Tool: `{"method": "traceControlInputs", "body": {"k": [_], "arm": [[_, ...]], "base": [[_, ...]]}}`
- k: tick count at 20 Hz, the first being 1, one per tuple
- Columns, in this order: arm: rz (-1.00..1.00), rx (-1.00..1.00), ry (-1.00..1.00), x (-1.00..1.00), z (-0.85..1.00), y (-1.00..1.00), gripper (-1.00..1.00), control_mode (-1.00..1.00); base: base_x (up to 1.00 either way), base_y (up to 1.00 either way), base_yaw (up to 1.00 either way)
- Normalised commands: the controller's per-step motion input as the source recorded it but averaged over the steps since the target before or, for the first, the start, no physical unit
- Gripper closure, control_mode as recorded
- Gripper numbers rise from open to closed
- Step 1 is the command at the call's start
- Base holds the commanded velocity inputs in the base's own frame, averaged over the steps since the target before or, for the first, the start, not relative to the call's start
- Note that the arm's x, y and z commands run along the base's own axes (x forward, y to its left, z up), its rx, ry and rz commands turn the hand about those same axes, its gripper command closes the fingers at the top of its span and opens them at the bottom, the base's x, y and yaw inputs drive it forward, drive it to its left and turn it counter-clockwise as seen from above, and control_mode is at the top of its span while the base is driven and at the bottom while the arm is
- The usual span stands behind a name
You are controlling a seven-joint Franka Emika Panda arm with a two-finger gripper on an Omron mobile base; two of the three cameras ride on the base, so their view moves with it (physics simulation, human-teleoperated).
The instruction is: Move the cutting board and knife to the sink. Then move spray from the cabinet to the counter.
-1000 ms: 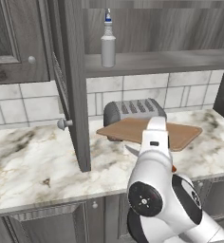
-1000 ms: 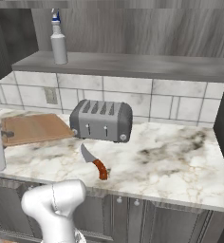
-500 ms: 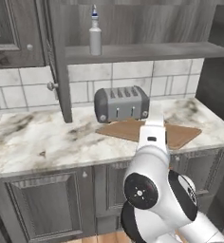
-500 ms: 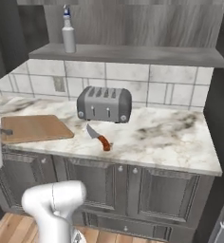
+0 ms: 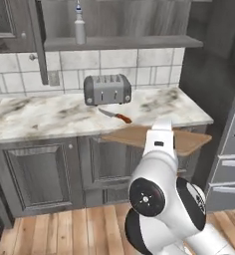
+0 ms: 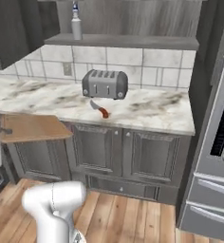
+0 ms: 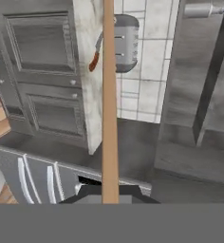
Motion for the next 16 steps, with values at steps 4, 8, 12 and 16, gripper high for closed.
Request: {"method": "traceControlInputs", "body": {"k": [4, 8, 12, 16], "arm": [[0.0, 0.0, 0.0, 0.0, 0.0, 0.0, 1.0, 1.0], [0.0, 0.0, 0.0, 0.0, 0.0, 0.0, 1.0, 1.0], [0.0, 0.0, 0.0, 0.0, 0.0, 0.0, 1.0, 1.0], [0.0, 0.0, 0.0, 0.0, 0.0, 0.0, 1.0, 1.0]], "base": [[-0.53, -0.12, 0.68], [-0.53, 0.0, 0.9], [-0.49, 0.0, 0.91], [-0.39, -0.01, 0.87]]}}
